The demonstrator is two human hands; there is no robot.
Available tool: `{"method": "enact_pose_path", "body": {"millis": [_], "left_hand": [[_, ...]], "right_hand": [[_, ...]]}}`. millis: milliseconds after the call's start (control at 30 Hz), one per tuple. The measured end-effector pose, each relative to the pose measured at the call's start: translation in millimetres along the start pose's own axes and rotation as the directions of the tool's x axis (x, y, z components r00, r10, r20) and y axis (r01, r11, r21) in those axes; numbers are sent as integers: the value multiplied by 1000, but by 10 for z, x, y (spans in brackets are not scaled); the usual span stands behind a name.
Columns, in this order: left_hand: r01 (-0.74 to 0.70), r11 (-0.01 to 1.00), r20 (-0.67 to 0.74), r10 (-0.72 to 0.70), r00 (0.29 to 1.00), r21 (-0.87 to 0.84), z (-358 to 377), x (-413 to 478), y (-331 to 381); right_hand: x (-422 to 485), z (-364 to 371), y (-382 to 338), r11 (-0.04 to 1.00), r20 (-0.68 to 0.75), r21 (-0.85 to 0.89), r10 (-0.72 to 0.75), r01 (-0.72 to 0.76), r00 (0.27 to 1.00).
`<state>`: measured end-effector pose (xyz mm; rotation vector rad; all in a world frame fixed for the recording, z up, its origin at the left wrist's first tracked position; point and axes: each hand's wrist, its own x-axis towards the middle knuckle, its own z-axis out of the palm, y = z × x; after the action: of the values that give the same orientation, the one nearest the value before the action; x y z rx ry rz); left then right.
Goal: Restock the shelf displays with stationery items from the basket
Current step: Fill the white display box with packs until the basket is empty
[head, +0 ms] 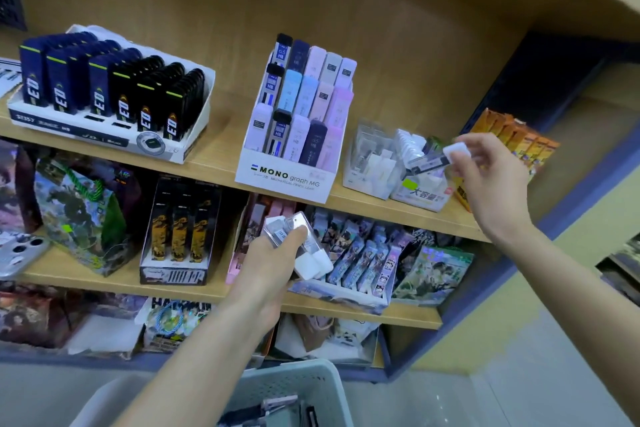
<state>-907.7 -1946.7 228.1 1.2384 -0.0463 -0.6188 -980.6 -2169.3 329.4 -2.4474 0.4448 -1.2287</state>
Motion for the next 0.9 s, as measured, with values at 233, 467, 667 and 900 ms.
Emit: {"method": "enact_pose_path", "body": {"millis": [233,467,667,900], "left_hand": [[33,998,32,-35,999,46,136,2,-68],[52,997,50,-55,997,61,205,22,-95],[37,997,36,-40,999,75,253,40,-96],[51,996,19,-53,998,72,277,68,-113]], "right_hand": [[262,87,246,985,161,-140,-79,102,984],[494,-2,314,980,39,-169,-101,106,994],[682,111,414,971,11,-226,-78,78,997],[899,392,561,957,242,-288,34,38,970]]}}
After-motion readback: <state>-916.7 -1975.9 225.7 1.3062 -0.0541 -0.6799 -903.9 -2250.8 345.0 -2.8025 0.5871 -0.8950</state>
